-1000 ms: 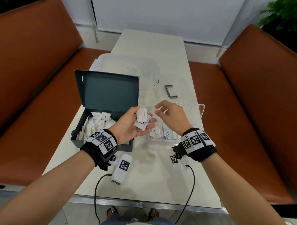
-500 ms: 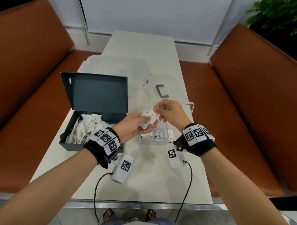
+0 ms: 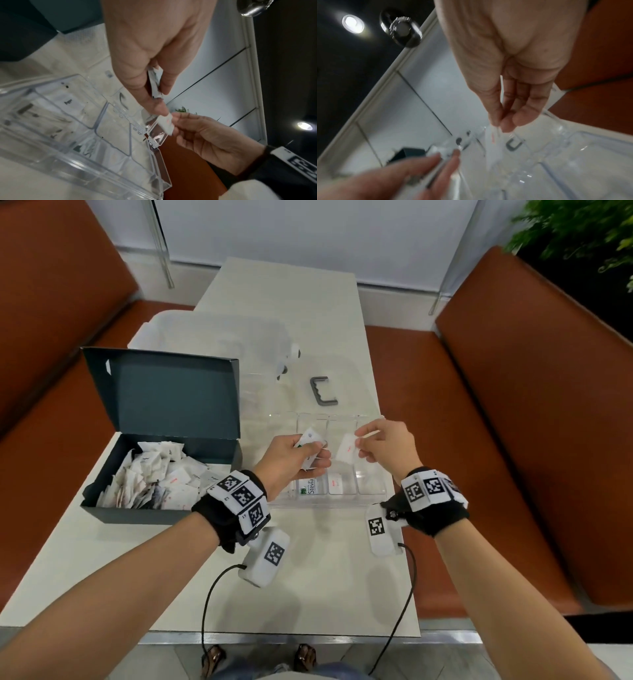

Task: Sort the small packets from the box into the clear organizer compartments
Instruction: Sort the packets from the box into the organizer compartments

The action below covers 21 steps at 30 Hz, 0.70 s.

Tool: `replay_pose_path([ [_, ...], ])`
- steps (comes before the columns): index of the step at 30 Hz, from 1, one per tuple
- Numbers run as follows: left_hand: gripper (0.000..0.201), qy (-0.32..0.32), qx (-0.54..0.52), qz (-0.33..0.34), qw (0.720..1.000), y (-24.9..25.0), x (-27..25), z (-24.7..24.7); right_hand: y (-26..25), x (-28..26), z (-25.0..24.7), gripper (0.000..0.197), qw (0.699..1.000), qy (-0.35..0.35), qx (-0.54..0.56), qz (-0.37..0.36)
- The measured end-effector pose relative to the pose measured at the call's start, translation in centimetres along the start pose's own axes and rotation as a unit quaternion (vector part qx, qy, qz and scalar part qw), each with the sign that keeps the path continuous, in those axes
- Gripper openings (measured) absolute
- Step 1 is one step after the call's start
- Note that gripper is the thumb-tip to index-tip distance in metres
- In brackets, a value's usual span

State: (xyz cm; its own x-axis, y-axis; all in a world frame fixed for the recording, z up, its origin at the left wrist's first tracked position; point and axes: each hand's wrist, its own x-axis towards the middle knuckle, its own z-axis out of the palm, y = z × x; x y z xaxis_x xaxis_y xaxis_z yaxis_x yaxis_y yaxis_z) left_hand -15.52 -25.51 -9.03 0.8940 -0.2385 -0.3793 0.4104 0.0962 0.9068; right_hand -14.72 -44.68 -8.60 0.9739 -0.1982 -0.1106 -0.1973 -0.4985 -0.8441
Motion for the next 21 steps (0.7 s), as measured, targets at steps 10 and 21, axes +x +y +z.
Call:
replay_pose_path([
  [10, 0.020, 0.044, -0.001, -0.004, 0.999, -0.6, -0.6, -1.9, 2.9, 0.3, 6.2, 0.010, 0.918, -0.030, -0.392, -0.054],
  [21, 0.032, 0.033, -0.041, -0.021, 0.998, -0.2, -0.9, -2.9, 2.9, 1.4, 5.3, 0.026, 0.823, -0.127, -0.532, -0.154],
])
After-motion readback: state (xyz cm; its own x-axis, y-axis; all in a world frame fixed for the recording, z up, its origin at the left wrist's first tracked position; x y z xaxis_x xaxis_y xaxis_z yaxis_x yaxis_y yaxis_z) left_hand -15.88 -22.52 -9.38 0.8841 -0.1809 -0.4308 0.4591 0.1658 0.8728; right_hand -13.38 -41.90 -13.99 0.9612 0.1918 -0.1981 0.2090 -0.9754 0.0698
